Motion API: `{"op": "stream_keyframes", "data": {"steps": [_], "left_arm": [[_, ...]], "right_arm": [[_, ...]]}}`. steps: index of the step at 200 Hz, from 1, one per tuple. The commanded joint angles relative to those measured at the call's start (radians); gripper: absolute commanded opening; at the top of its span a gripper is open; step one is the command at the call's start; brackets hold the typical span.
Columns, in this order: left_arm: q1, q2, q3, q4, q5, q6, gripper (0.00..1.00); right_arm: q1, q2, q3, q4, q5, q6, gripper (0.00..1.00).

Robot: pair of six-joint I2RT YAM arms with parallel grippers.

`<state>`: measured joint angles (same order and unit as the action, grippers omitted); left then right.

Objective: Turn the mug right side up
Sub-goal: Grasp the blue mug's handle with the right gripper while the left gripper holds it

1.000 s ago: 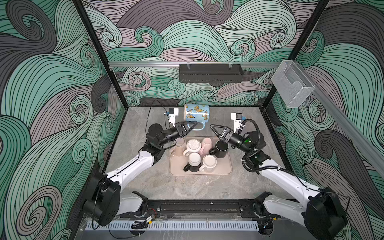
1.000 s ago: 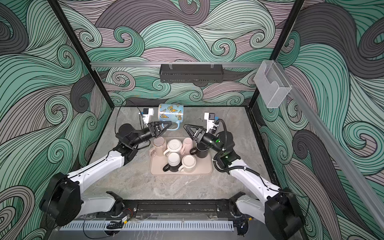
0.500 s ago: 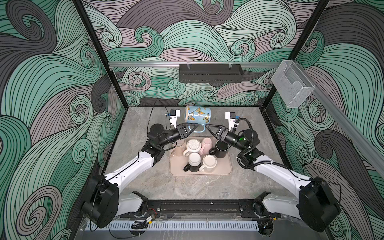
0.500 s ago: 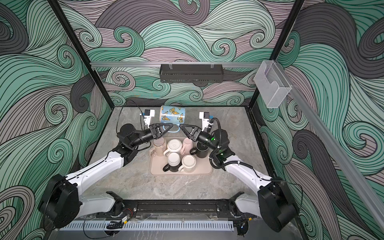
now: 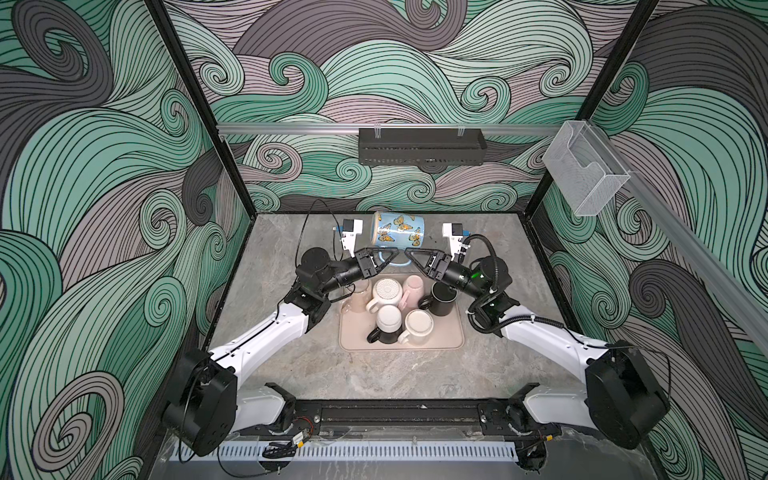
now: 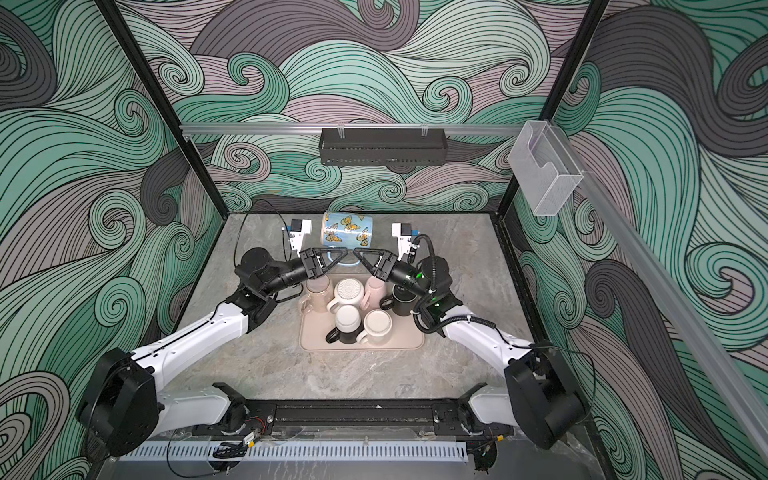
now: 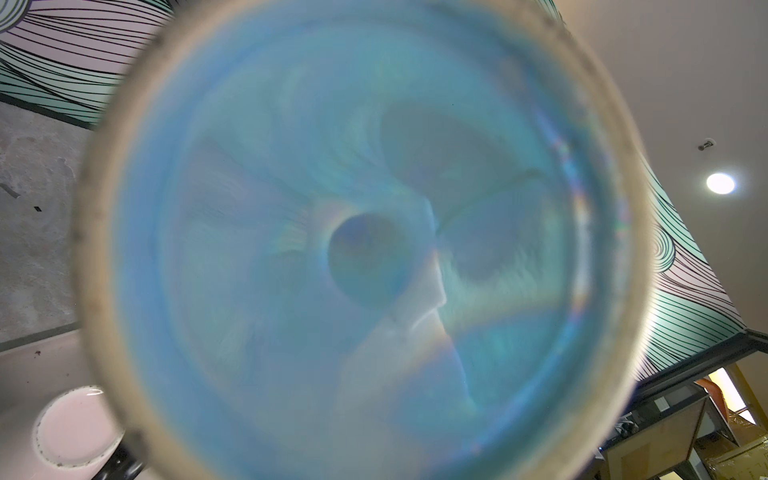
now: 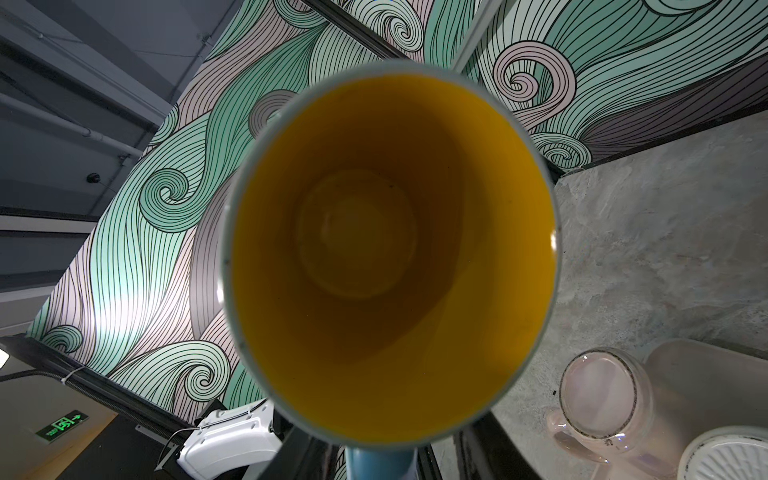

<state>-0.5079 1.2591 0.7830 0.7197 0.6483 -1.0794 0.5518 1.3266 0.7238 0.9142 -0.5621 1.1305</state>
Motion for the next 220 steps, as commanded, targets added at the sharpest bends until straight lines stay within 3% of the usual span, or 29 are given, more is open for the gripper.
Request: {"op": "stream_keyframes", "data": {"steps": [1,78,104,131,164,167,177,185,204,220], "left_arm": [[-0.034,-0.022,0.076,0.118,0.060,0.036,0.00],[-0.064,0.002,0.083,0.098,0.067,0.048,0.00],[-0.068,0.016,0.085,0.102,0.072,0.042,0.00],[-0.069,0.026,0.085,0.100,0.071,0.042,0.00],[-0.065,0.011,0.110,-0.028,0.054,0.106,0.00],[-0.064,0.006,0.119,-0.069,0.049,0.123,0.06],[-0.063,-0.013,0.148,-0.203,0.024,0.186,0.42],[-0.063,-0.033,0.172,-0.337,-0.013,0.243,0.58],[-0.059,-0.086,0.206,-0.552,-0.155,0.343,0.72],[-0.043,-0.123,0.171,-0.567,-0.239,0.338,0.79]], "right_arm": [[0.002,0.014,0.041,0.107,0.011,0.040,0.41],[0.002,0.046,0.070,0.164,0.010,0.073,0.33],[0.002,0.055,0.082,0.181,0.002,0.086,0.24],[0.003,0.068,0.092,0.204,-0.013,0.104,0.00],[0.003,0.058,0.092,0.173,-0.005,0.089,0.00],[0.003,0.056,0.090,0.169,-0.004,0.084,0.00],[0.003,0.043,0.082,0.156,0.010,0.065,0.00],[0.003,0.032,0.076,0.147,0.018,0.046,0.00],[0.000,0.003,0.065,0.097,0.046,0.001,0.00],[-0.007,-0.006,0.067,0.067,0.045,-0.015,0.00]]}}
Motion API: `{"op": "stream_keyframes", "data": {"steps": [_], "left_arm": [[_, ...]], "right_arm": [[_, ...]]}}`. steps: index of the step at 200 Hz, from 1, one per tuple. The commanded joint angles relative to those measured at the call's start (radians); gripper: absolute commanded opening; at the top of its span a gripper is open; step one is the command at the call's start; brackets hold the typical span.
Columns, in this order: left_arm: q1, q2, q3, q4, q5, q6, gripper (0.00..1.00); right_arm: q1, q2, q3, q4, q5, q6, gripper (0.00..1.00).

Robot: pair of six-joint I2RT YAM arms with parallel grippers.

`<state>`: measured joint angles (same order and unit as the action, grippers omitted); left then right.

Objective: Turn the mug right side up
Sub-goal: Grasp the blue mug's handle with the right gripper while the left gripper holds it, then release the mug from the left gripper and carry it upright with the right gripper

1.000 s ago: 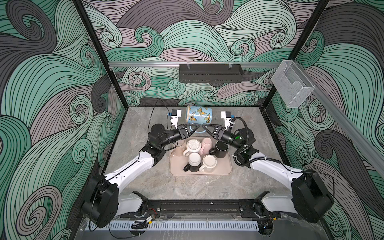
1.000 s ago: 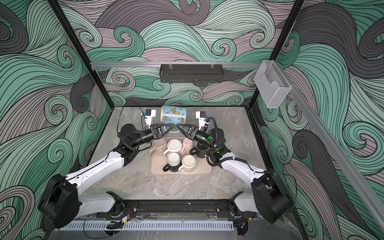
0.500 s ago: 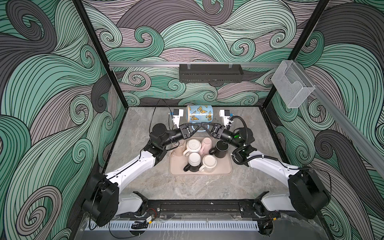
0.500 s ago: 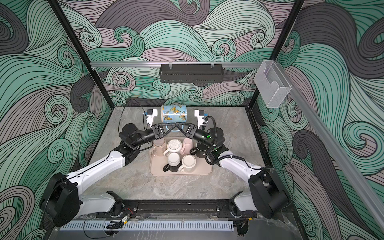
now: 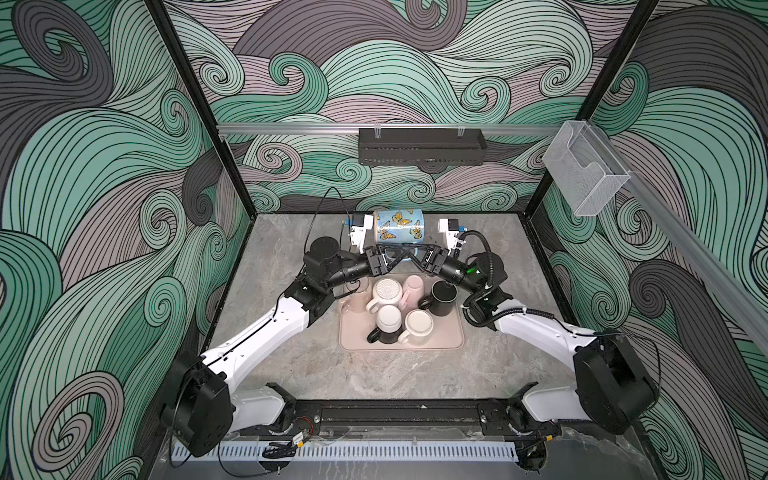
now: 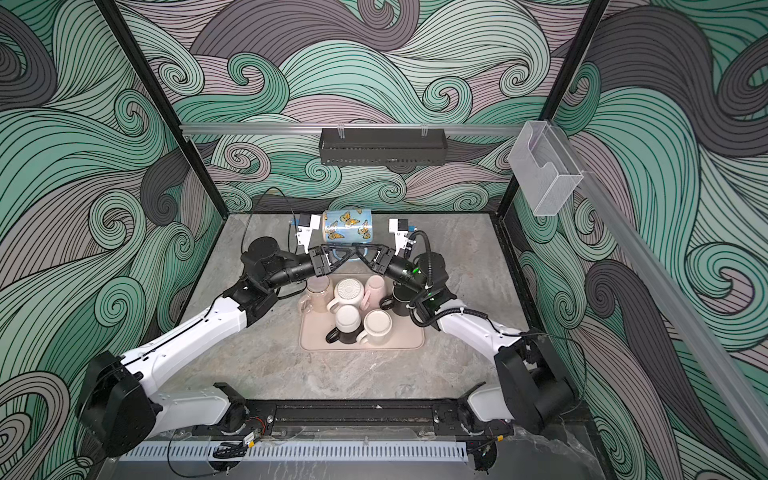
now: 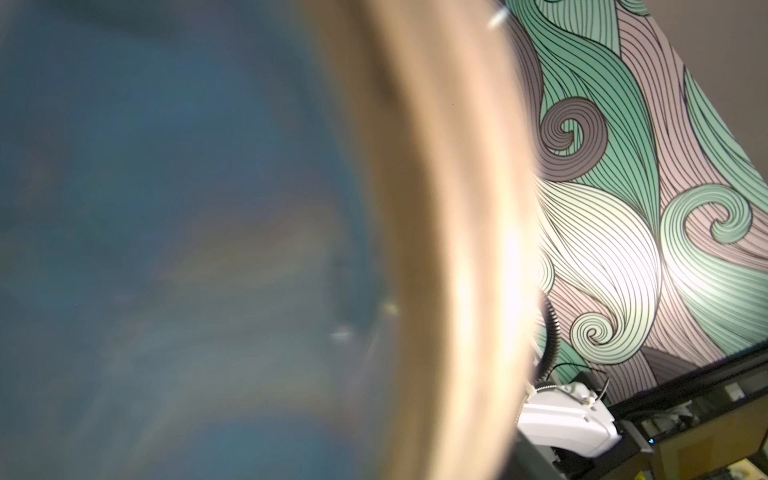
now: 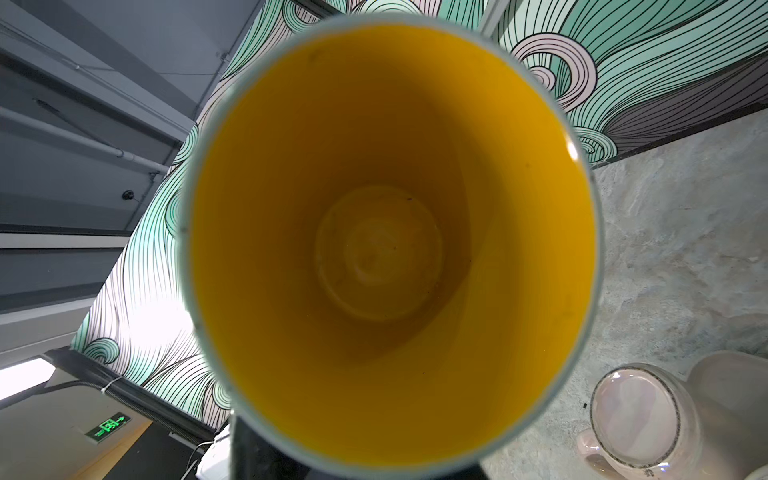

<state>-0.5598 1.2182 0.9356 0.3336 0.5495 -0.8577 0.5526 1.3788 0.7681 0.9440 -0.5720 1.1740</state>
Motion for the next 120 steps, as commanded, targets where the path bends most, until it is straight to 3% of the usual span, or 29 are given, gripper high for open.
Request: {"op": "stream_keyframes", "data": {"steps": [1,11,29,68,100,120], "left_arm": [[0.011,-0.084,0.013,-0.178,-0.144,0.114,0.80],[0.022,-0.108,-0.035,-0.138,-0.170,0.105,0.89],[0.051,-0.143,-0.070,-0.181,-0.205,0.098,0.96],[0.104,-0.204,-0.057,-0.371,-0.223,0.175,0.98],[0.106,-0.262,-0.107,-0.386,-0.230,0.244,0.99],[0.107,-0.275,-0.123,-0.400,-0.242,0.250,0.99]], "right_arm": [[-0.008,-0.058,0.023,0.037,0.054,-0.058,0.00],[-0.011,-0.057,0.024,0.040,0.046,-0.056,0.00],[-0.019,-0.058,0.026,0.019,0.040,-0.056,0.00],[-0.059,-0.080,0.029,-0.081,0.035,-0.104,0.00],[-0.112,-0.130,0.137,-0.423,0.046,-0.293,0.00],[-0.130,-0.162,0.203,-0.633,0.154,-0.430,0.00]]}}
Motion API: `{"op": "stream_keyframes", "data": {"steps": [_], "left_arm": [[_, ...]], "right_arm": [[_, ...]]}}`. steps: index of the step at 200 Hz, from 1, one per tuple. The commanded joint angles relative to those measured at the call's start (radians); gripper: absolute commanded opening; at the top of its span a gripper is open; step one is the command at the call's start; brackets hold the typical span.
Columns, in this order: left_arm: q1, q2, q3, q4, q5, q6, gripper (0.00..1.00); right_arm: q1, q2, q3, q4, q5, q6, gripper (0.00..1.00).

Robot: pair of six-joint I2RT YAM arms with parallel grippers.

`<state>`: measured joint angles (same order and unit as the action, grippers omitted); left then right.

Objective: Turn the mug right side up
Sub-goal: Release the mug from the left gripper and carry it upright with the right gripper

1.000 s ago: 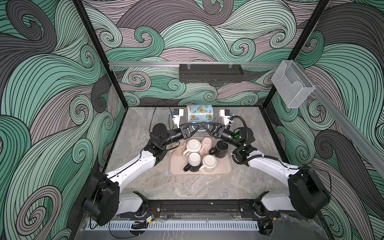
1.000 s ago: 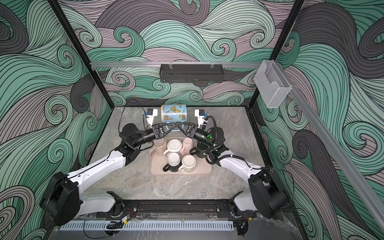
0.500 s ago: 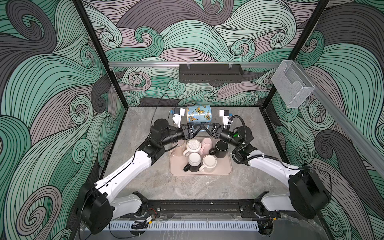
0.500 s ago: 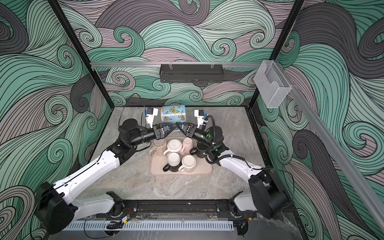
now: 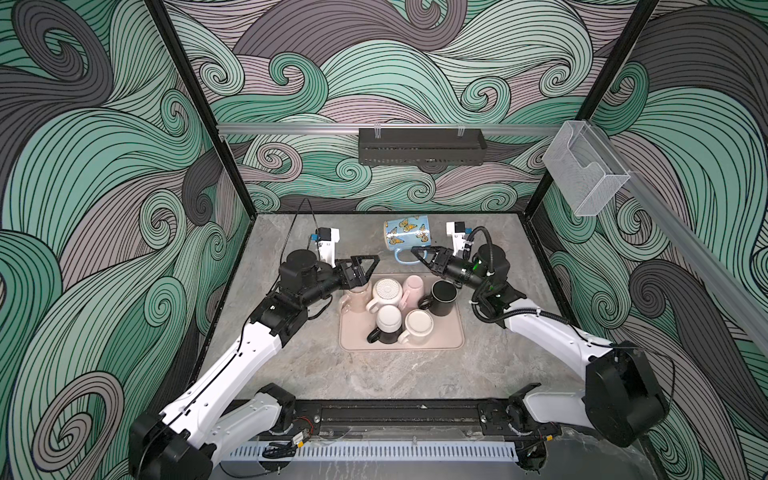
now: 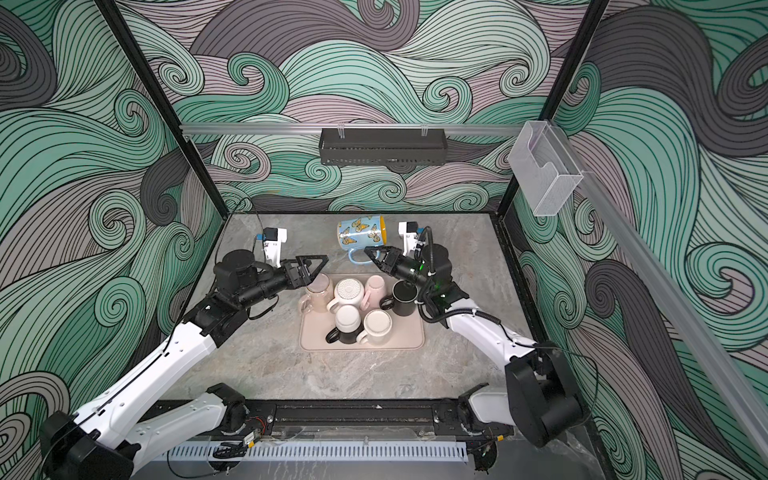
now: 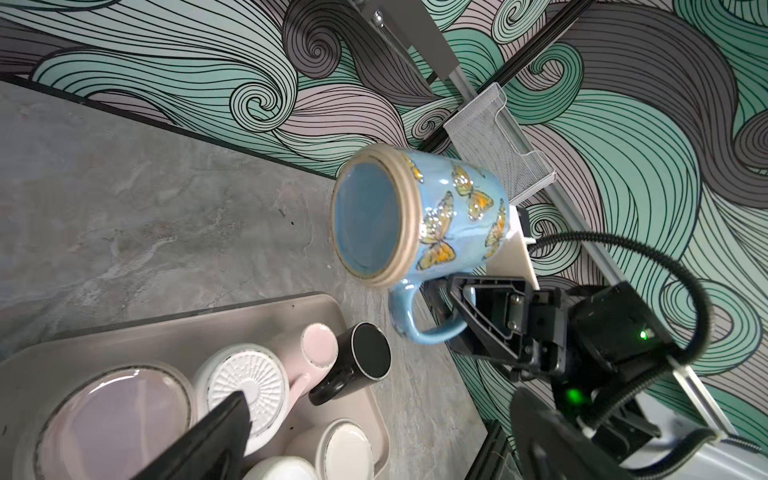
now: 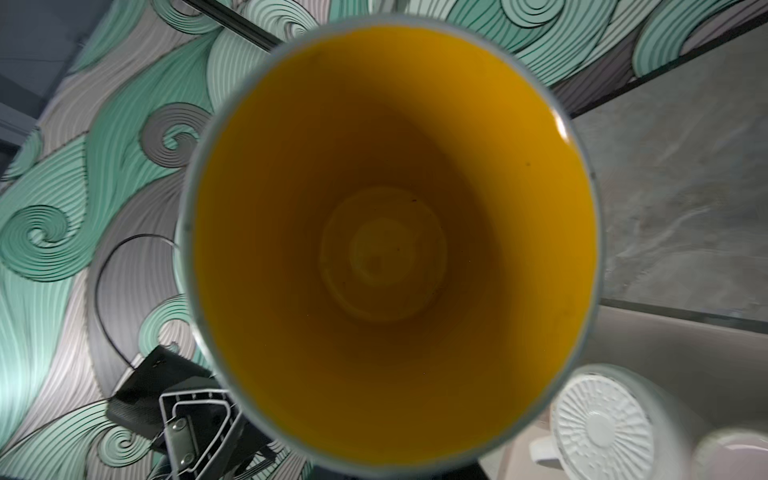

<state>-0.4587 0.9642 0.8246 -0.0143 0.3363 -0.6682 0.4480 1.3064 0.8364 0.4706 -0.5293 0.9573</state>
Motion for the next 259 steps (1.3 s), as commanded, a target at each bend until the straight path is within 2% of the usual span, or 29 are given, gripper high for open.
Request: {"op": "stream_keyframes", "data": {"steps": [1,34,47,71,129,157,205,259], "left_arm": [[0.006,-0.021,-0.013,-0.053,-0.029,0.061,0.99],[0.006,-0.031,-0.036,-0.061,-0.056,0.070,0.98],[0.007,-0.026,-0.039,-0.056,-0.047,0.068,0.97],[0.006,-0.018,-0.040,-0.046,-0.039,0.067,0.97],[0.006,-0.003,-0.053,-0.047,-0.045,0.076,0.96],[0.006,-0.002,-0.056,-0.053,-0.048,0.081,0.96],[0.006,0.001,-0.058,-0.069,-0.061,0.092,0.96],[0.006,0.026,-0.059,-0.062,-0.060,0.097,0.95]], "right_arm": [[-0.027,-0.091,0.138,-0.163,0.118,-0.219,0.00],[-0.038,-0.127,0.192,-0.337,0.353,-0.456,0.00],[-0.046,-0.113,0.251,-0.464,0.446,-0.555,0.00],[-0.065,-0.076,0.346,-0.623,0.540,-0.652,0.00],[-0.110,0.049,0.460,-0.773,0.719,-0.844,0.00],[-0.132,0.114,0.459,-0.765,0.757,-0.883,0.00],[-0.180,0.232,0.466,-0.765,0.785,-0.870,0.00],[-0.229,0.328,0.461,-0.752,0.754,-0.848,0.00]]}}
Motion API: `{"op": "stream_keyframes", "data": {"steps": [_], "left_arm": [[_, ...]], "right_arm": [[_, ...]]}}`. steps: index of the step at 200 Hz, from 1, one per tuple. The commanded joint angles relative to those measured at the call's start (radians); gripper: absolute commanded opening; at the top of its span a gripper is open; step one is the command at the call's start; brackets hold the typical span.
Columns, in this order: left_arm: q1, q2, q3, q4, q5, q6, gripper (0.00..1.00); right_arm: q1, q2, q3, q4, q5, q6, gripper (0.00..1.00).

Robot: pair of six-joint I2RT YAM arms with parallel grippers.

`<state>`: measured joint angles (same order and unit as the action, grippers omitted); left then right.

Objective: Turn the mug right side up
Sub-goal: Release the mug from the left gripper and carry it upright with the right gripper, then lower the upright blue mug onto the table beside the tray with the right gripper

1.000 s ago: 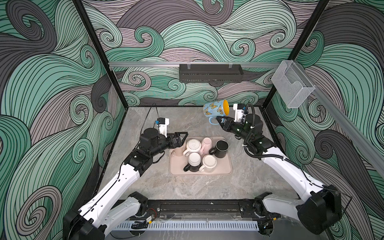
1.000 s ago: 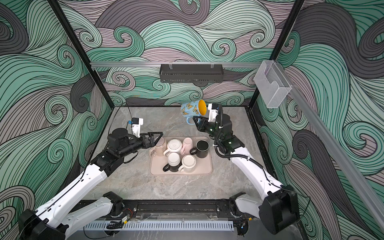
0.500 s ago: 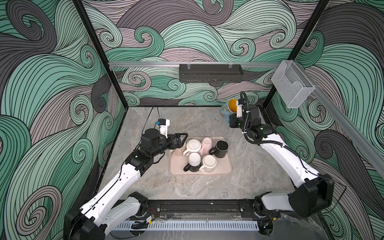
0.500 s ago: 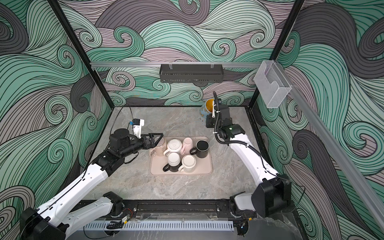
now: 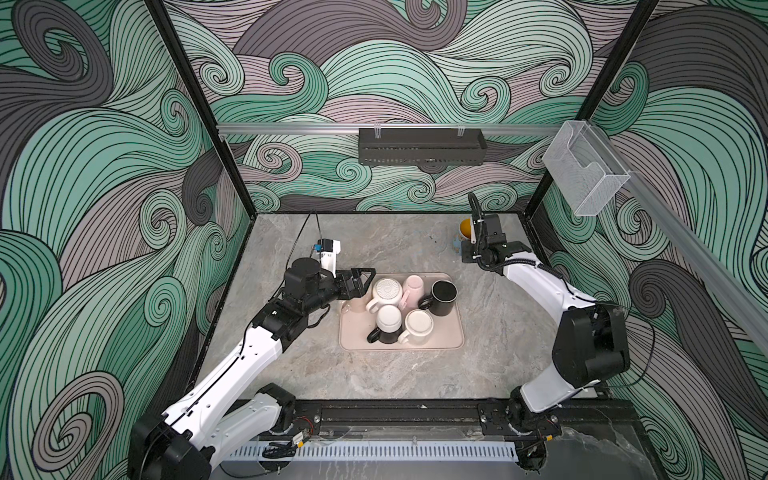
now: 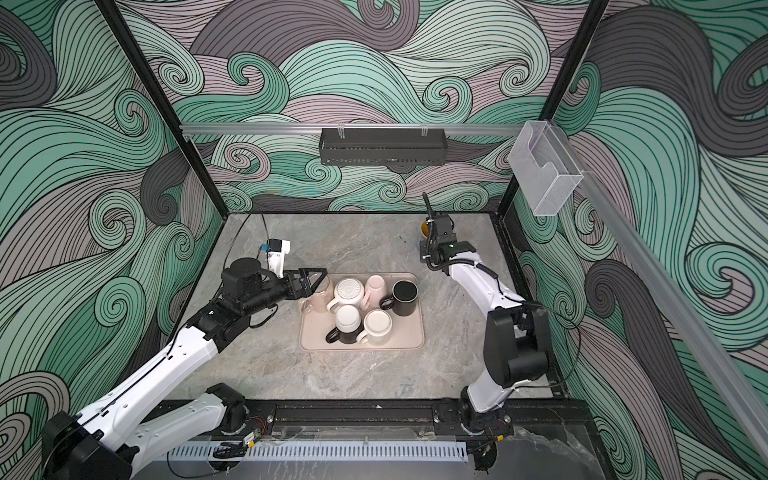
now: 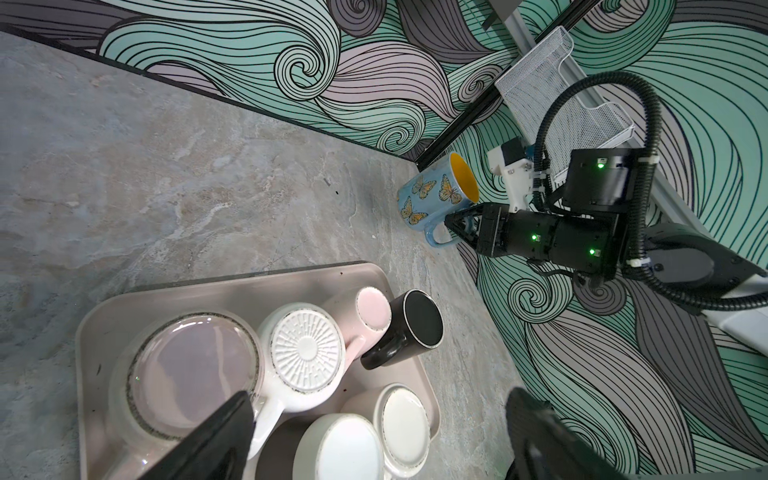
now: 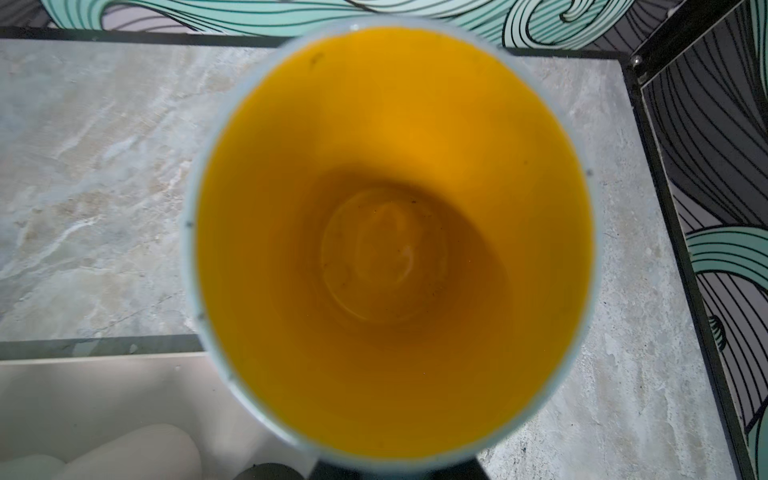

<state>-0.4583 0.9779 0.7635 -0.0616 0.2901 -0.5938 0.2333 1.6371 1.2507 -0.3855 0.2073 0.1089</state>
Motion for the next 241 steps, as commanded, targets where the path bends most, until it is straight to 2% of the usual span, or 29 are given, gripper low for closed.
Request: {"op": "stream_keyframes", "data": {"steps": [1,114,241], "left_arm": [[0.006,0.012,0.002,-0.015,-0.014,0.023,0.95],[0.006,0.055,0.012,-0.001,-0.001,0.022,0.95],[0.006,0.063,0.010,-0.010,0.010,0.011,0.95]], "right_arm": [[-0.015,-0.001,0.047,0.105,0.018,0.001,0.00],[-0.058,0.111,0.046,0.141,-0.077,0.006,0.00],[-0.055,0.141,0.038,0.116,-0.049,-0.020,0.00]]}}
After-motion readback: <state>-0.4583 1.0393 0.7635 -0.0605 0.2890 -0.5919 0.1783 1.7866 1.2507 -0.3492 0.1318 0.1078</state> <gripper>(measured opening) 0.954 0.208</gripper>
